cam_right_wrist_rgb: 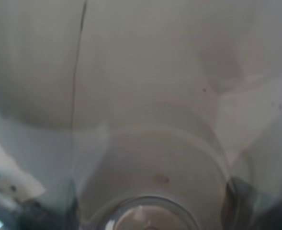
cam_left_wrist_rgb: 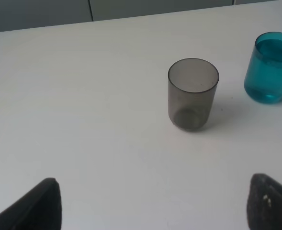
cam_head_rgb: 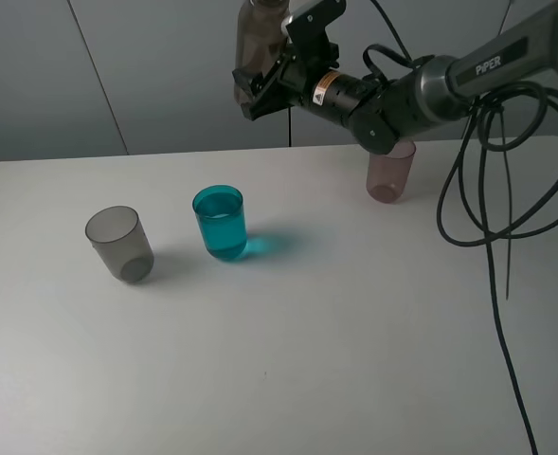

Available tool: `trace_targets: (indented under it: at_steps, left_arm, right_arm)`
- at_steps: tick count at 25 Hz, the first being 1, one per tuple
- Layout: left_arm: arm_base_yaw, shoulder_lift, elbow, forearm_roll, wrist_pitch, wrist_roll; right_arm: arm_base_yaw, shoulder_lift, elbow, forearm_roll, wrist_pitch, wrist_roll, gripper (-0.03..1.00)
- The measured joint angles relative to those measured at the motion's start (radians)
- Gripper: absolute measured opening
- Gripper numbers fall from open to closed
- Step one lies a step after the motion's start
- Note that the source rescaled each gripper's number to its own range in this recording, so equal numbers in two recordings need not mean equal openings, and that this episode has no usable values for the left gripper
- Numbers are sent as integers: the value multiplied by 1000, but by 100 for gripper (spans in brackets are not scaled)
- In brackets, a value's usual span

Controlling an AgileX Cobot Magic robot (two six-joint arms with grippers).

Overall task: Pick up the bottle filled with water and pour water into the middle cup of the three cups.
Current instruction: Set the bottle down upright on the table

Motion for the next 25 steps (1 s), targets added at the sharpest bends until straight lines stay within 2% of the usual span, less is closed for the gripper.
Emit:
trace_targets:
  at_steps: [12, 18, 25]
  left_arm:
    - [0, 0, 0, 0, 0, 0]
    - [0, 0, 0, 0, 0, 0]
    - [0, 0, 0, 0, 0, 0]
  right_arm:
    - [-2, -295, 276, 136, 68, -2, 19]
    - [-2, -446, 429, 218, 174, -28, 19]
    - [-25, -604, 527, 317, 371, -60, 19]
